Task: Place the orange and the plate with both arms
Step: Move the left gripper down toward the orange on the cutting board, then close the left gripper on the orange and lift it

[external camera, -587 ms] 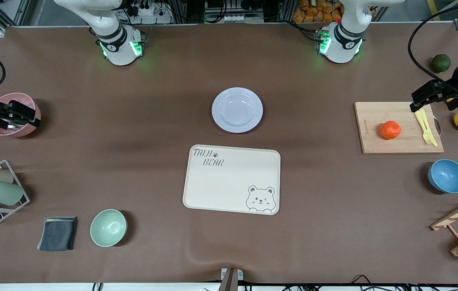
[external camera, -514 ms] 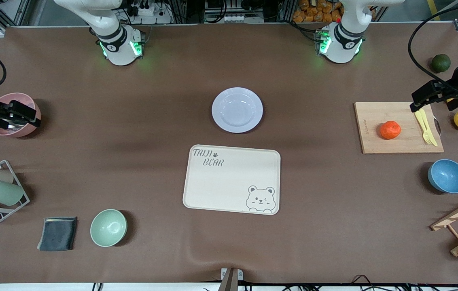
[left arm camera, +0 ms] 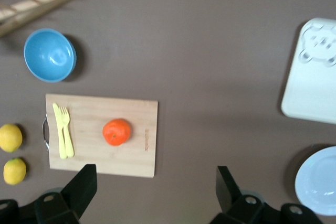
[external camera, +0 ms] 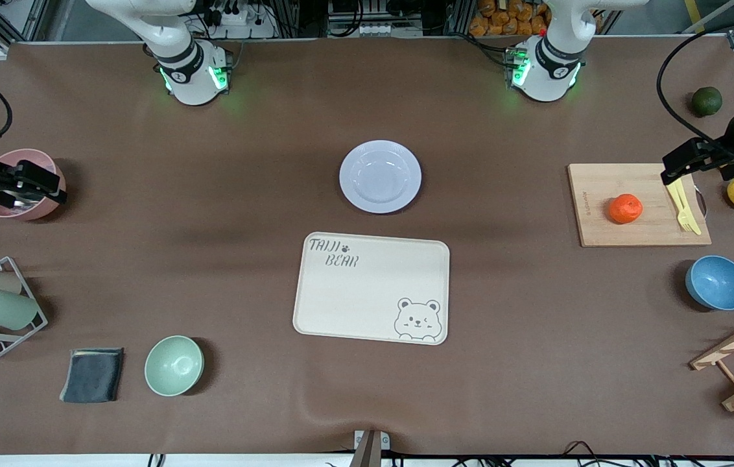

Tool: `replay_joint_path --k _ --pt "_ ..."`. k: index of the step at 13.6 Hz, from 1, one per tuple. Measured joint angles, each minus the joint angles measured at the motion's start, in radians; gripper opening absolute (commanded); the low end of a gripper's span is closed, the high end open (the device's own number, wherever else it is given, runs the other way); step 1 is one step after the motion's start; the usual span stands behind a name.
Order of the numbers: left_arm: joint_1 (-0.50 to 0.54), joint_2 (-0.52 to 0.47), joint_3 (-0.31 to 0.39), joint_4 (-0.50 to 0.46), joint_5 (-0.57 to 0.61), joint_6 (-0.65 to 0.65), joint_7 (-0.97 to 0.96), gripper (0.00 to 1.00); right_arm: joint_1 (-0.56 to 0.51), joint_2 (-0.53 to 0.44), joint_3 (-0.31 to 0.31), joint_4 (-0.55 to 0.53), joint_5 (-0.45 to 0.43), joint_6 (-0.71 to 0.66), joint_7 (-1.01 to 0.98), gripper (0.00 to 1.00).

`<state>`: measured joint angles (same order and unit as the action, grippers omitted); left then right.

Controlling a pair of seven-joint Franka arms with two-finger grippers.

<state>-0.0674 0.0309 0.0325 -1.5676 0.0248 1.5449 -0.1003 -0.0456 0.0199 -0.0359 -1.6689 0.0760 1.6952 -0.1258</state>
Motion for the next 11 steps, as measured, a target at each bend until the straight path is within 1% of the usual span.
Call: replay_joint_path --k 2,4,5,8,11 --pt "0.034 0.01 0.001 -0.067 0.004 0.0 0.002 1.0 0.0 0.0 0.0 0.003 0.0 0.0 0.0 1.0" --pt "0.091 0.011 0.002 -0.18 0.008 0.073 0.01 1.0 0.0 0.0 -0.001 0.013 -0.001 0.0 0.0 1.0" --pt "0.116 0.004 0.002 -0.255 0.02 0.143 0.021 1.0 0.0 0.0 -0.001 0.016 -0.001 0.0 0.0 1.0" --pt "0.141 -0.014 0.0 -0.487 0.077 0.336 0.023 1.0 0.0 0.002 -0.002 0.016 -0.006 0.0 0.0 1.0" --pt "0.206 -0.015 -0.001 -0.664 0.091 0.546 0.047 1.0 0.0 0.007 -0.004 0.016 -0.008 -0.001 -0.001 1.0"
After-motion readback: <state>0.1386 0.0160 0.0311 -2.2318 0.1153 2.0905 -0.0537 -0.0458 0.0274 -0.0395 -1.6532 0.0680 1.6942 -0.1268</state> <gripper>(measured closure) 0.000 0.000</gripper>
